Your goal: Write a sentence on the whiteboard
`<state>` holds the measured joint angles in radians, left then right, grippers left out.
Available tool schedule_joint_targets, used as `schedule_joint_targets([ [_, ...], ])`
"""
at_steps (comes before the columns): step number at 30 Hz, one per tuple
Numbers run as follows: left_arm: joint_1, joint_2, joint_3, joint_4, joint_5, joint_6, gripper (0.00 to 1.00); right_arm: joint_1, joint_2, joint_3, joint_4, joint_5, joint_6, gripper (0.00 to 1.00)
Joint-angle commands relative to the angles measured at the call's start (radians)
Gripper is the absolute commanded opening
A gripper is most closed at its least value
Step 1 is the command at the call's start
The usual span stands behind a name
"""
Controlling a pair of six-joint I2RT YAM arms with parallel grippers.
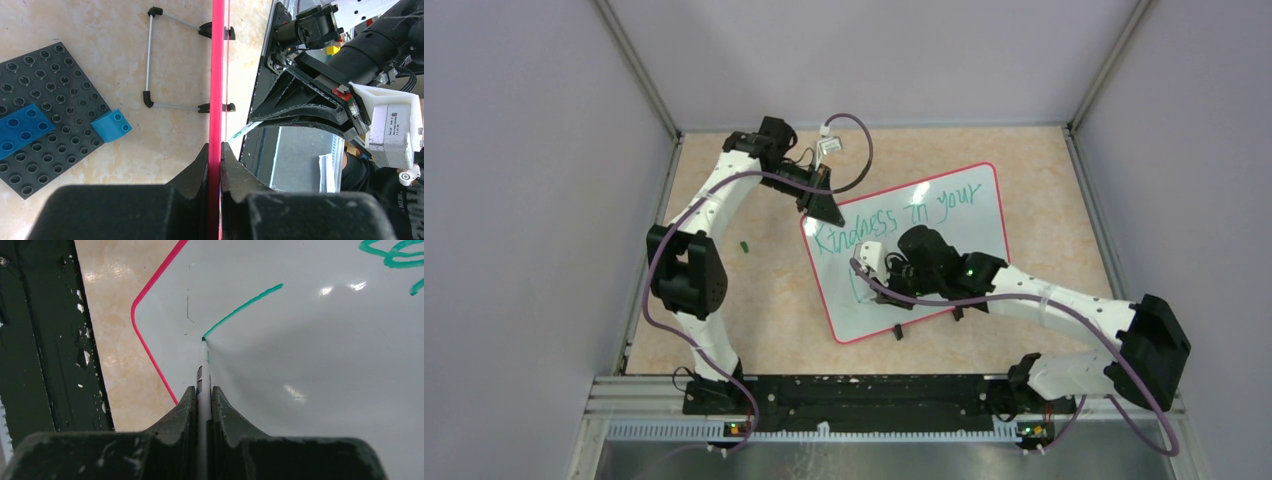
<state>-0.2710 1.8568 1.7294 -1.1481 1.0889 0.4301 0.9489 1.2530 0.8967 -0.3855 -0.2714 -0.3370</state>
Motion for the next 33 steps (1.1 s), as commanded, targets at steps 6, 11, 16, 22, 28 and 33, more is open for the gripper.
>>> schedule_joint_targets([
  [6, 0.004, -0.009, -0.002, 0.03, -0.125, 0.033, 0.0, 0.007, -0.011, 0.055, 0.052, 0.042, 0.009, 0.0],
  [11, 0.004, -0.01, 0.0, 0.027, -0.126, 0.035, 0.0, -0.007, -0.002, 0.078, 0.067, 0.062, 0.021, 0.0],
  [16, 0.005, -0.01, -0.001, 0.027, -0.13, 0.036, 0.0, -0.048, -0.006, 0.103, 0.063, 0.05, 0.029, 0.0],
  [22, 0.004, -0.004, 0.008, 0.025, -0.128, 0.034, 0.0, -0.071, -0.011, 0.105, 0.04, 0.041, 0.022, 0.0],
  [28, 0.004, -0.004, 0.013, 0.022, -0.132, 0.035, 0.0, -0.074, -0.041, 0.068, -0.01, 0.033, 0.003, 0.0],
  [33, 0.004, 0.0, 0.013, 0.023, -0.128, 0.032, 0.0, -0.069, -0.049, 0.032, -0.049, -0.009, -0.014, 0.0],
])
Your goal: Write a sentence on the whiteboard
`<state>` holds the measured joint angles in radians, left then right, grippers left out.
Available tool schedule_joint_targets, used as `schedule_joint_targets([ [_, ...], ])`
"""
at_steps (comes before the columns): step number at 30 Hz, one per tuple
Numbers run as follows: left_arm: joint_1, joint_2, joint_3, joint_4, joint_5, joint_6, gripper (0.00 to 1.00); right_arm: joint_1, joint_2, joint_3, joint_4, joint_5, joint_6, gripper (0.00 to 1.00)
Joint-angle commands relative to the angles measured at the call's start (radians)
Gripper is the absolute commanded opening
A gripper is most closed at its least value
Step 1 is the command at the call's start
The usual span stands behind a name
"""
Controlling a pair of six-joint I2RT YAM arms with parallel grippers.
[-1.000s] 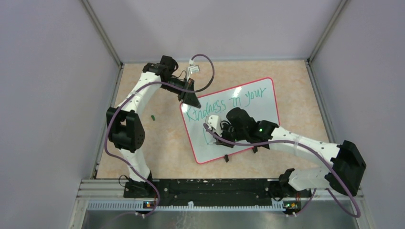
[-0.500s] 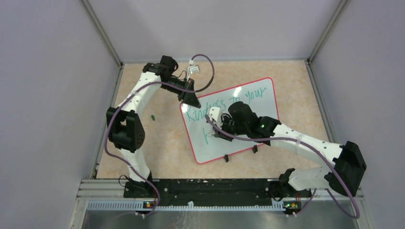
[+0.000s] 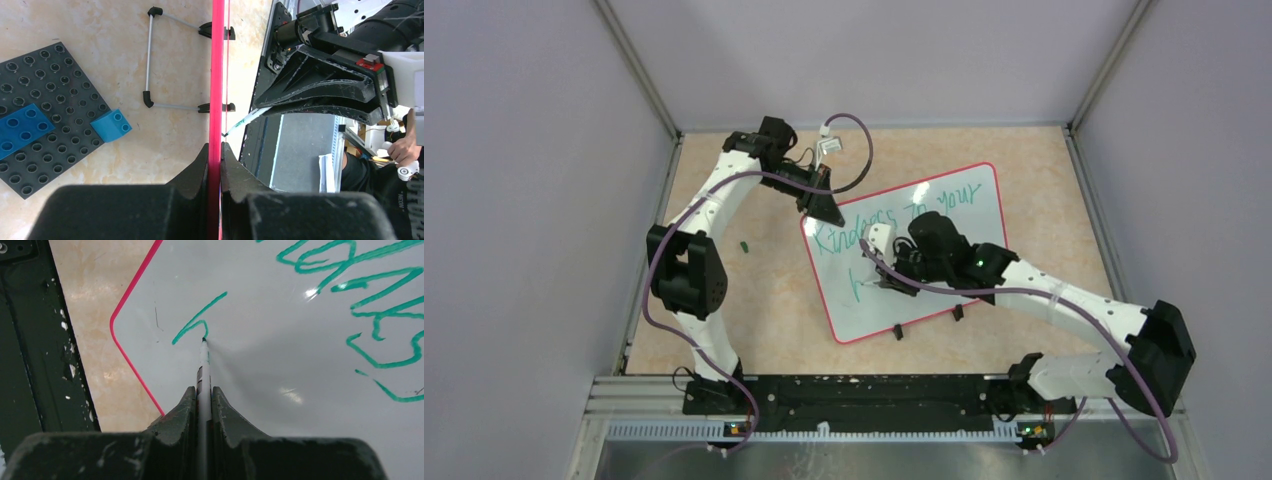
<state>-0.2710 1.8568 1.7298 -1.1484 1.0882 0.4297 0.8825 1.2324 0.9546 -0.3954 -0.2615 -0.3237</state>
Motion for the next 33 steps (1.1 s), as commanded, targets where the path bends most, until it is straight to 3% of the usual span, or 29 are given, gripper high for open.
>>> schedule_joint_targets([
  [1, 0.004, 0.001, 0.014, 0.024, -0.128, 0.033, 0.0, 0.004, -0.027, -0.031, -0.046, -0.023, -0.032, 0.0],
  [12, 0.004, 0.0, 0.014, 0.024, -0.13, 0.031, 0.0, 0.044, -0.054, -0.018, -0.058, -0.009, -0.034, 0.0],
  [33, 0.004, -0.006, 0.008, 0.02, -0.134, 0.038, 0.0, -0.024, -0.029, -0.001, -0.012, 0.057, -0.005, 0.0],
])
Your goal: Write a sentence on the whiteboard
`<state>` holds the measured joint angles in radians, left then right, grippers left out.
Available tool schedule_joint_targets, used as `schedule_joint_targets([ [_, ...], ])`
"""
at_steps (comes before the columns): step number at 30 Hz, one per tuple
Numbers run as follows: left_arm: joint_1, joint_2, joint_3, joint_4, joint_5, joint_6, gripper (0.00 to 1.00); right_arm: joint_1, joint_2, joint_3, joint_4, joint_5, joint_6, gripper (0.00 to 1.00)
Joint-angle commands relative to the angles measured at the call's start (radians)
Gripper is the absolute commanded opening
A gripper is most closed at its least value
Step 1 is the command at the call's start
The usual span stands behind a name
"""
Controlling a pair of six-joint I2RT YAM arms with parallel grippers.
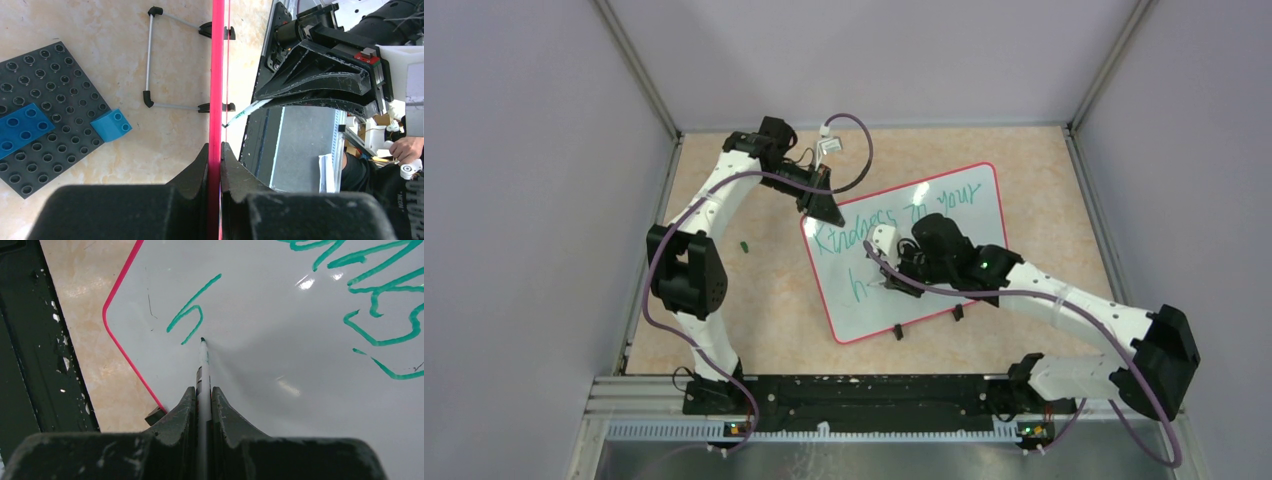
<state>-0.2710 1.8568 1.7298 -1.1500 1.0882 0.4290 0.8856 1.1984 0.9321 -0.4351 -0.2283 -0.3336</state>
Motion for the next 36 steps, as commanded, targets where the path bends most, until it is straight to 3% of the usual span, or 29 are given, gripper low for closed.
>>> schedule_joint_targets([
  [1, 0.004, -0.005, 0.009, 0.022, -0.134, 0.039, 0.0, -0.032, 0.001, 0.016, 0.025, 0.026, 0.001, 0.0],
  [10, 0.004, 0.001, 0.011, 0.025, -0.128, 0.036, 0.0, -0.08, -0.043, 0.037, -0.02, 0.035, -0.014, 0.0],
  [24, 0.004, 0.0, 0.014, 0.023, -0.134, 0.039, 0.0, -0.073, 0.036, 0.083, 0.031, -0.021, 0.01, 0.0],
  [36, 0.005, -0.001, 0.014, 0.018, -0.139, 0.045, 0.0, -0.037, 0.022, 0.001, 0.011, -0.017, 0.005, 0.0],
])
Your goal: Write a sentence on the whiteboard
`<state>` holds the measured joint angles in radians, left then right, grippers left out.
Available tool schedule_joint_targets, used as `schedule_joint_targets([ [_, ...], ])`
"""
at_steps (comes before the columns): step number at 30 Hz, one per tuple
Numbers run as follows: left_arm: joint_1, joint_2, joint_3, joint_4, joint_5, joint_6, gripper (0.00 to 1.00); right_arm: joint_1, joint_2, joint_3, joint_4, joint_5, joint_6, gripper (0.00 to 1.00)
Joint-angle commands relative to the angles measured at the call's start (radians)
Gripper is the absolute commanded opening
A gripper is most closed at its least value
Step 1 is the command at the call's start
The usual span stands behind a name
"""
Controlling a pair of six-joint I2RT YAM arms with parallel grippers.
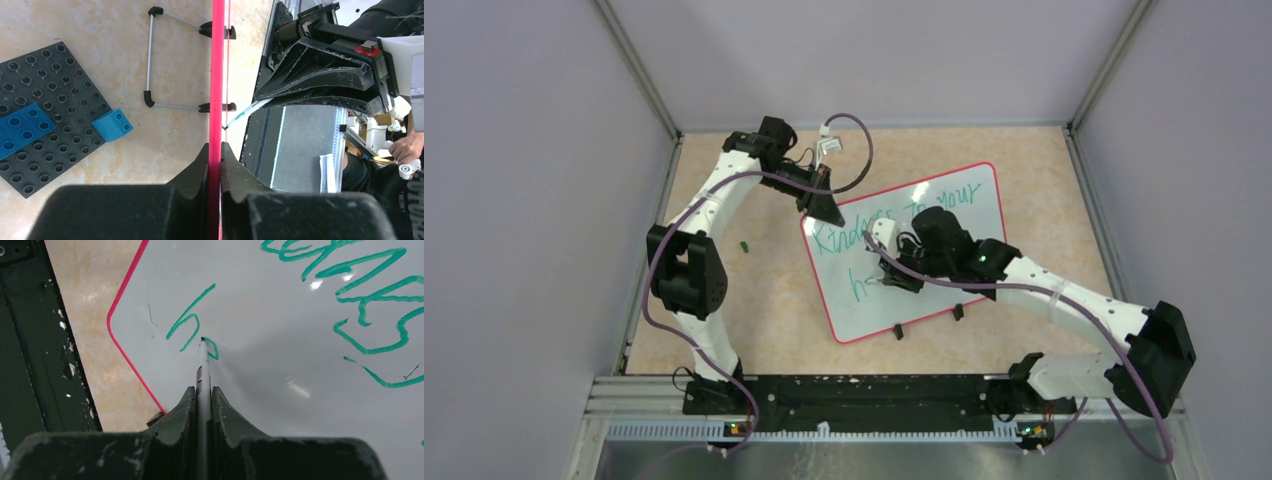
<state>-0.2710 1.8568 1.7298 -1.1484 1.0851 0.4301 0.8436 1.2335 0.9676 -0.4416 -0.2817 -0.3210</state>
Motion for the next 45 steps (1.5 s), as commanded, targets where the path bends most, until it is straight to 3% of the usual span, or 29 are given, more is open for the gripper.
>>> schedule_joint_targets([
  [1, 0.006, -0.001, 0.014, 0.018, -0.136, 0.044, 0.0, 0.005, -0.023, -0.039, 0.011, 0.035, -0.005, 0.0],
  [11, 0.005, 0.004, 0.017, 0.018, -0.131, 0.039, 0.0, 0.0, -0.077, -0.065, -0.034, 0.056, -0.012, 0.0],
  [21, 0.004, 0.001, 0.016, 0.018, -0.13, 0.037, 0.0, -0.03, -0.112, 0.012, -0.061, 0.038, 0.004, 0.0],
  [34, 0.004, 0.0, 0.014, 0.019, -0.128, 0.038, 0.0, -0.04, -0.094, 0.015, -0.014, 0.13, 0.026, 0.0],
  [45, 0.005, -0.002, 0.011, 0.018, -0.132, 0.042, 0.0, -0.041, -0.056, 0.017, 0.005, 0.064, 0.032, 0.0],
])
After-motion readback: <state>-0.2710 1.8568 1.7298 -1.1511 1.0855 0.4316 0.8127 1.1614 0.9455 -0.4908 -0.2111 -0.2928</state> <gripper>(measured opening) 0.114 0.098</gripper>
